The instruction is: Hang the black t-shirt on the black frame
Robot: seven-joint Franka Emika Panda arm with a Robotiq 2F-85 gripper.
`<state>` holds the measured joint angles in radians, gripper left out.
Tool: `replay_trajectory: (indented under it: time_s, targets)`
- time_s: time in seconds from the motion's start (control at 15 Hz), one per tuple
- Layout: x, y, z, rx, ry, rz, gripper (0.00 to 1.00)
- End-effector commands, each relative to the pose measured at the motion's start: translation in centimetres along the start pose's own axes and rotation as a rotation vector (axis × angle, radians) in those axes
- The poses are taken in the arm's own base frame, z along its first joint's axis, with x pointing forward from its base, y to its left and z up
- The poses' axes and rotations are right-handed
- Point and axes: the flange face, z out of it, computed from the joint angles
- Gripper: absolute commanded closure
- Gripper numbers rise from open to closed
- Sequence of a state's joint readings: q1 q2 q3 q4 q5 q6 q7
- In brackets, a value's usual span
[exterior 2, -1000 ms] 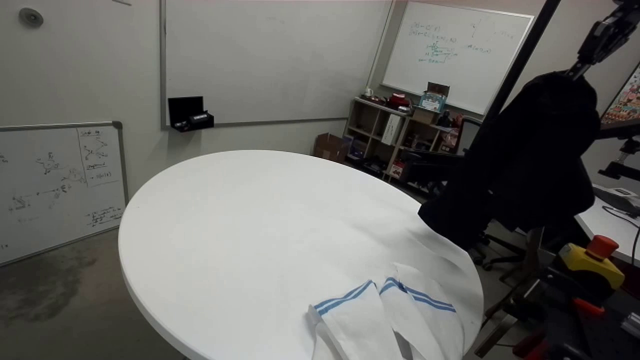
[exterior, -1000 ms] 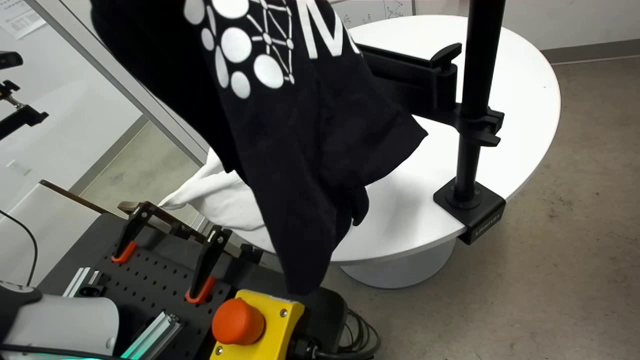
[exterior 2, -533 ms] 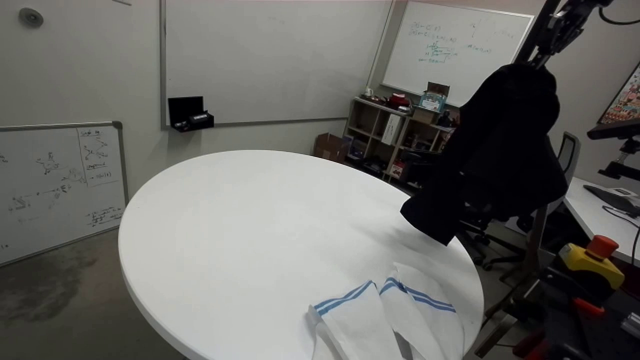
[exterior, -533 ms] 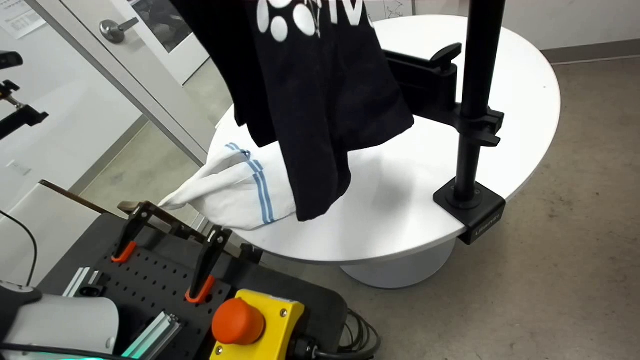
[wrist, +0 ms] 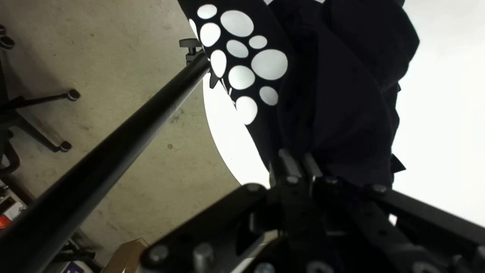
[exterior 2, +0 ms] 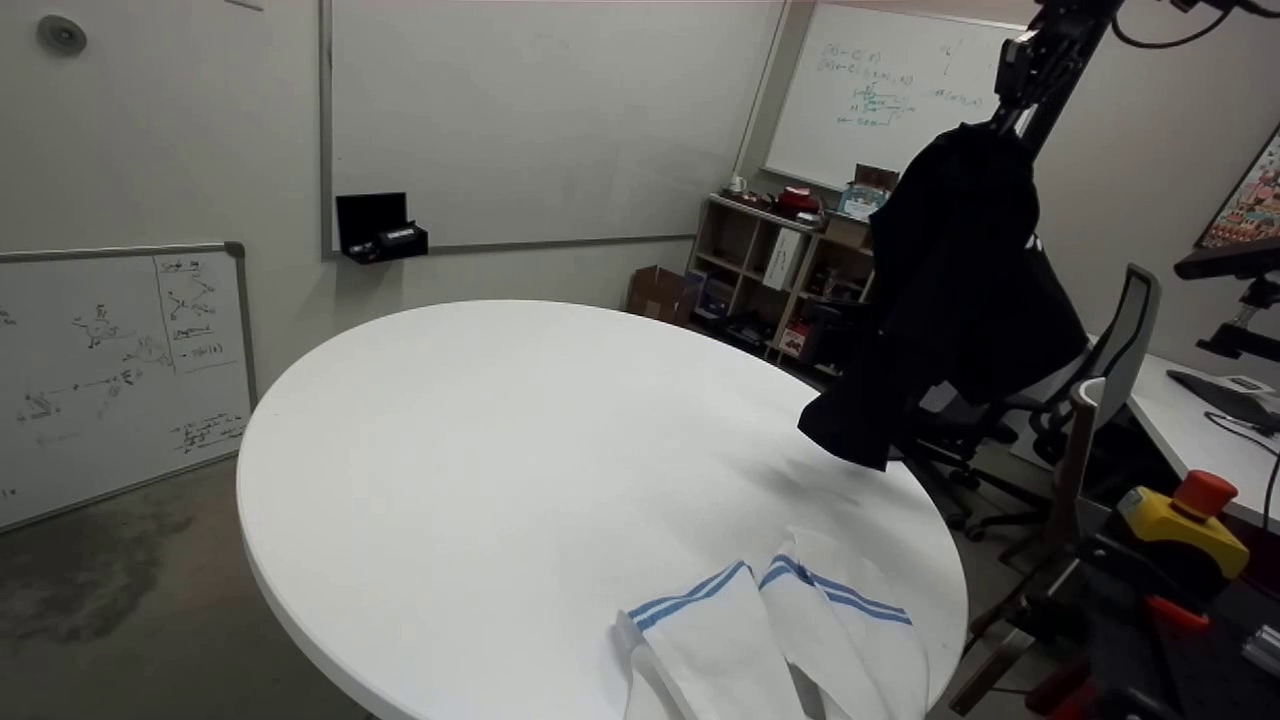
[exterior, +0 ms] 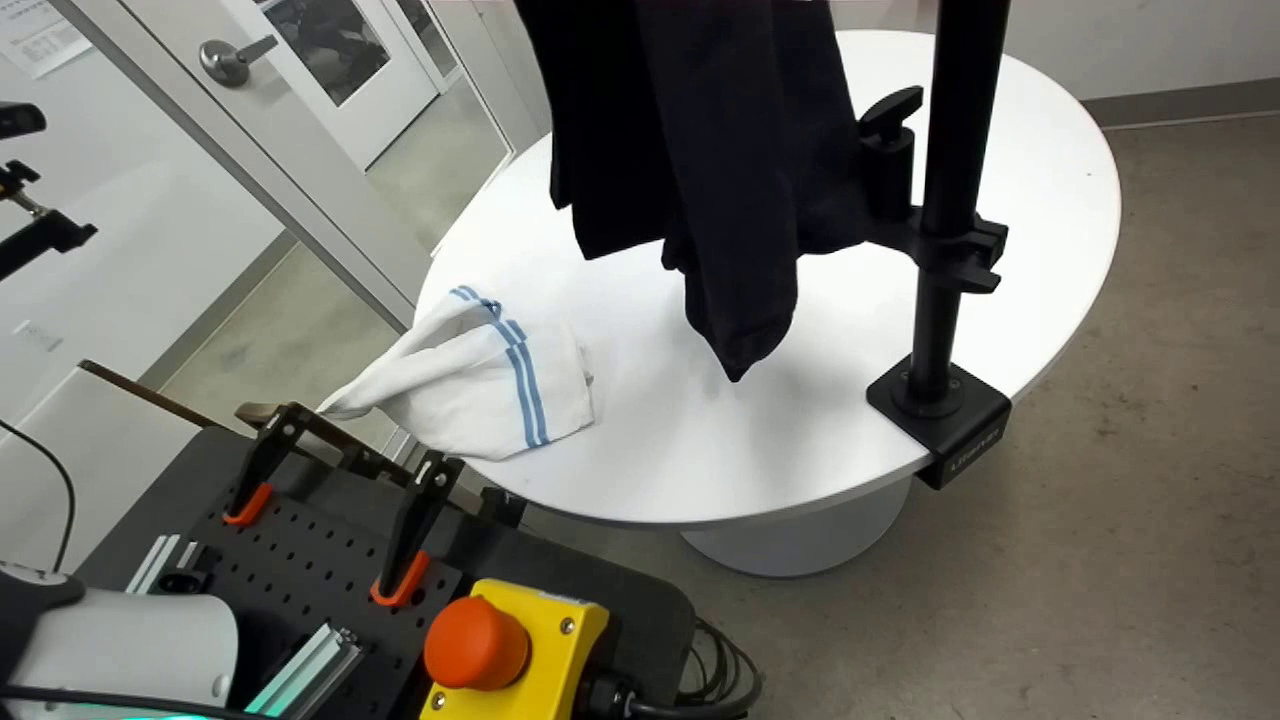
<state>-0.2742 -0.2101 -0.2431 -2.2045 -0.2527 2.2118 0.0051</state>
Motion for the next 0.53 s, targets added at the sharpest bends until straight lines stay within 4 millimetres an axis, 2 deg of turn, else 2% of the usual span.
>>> replay_trajectory:
  time_s: [0.0, 0.47]
  targets:
    - [3.8, -0.7, 1.3, -0.008, -0.027, 0.043, 0.99]
    - [8.0, -1.4, 5.4, -0.042, -0.093, 0.11, 0.99]
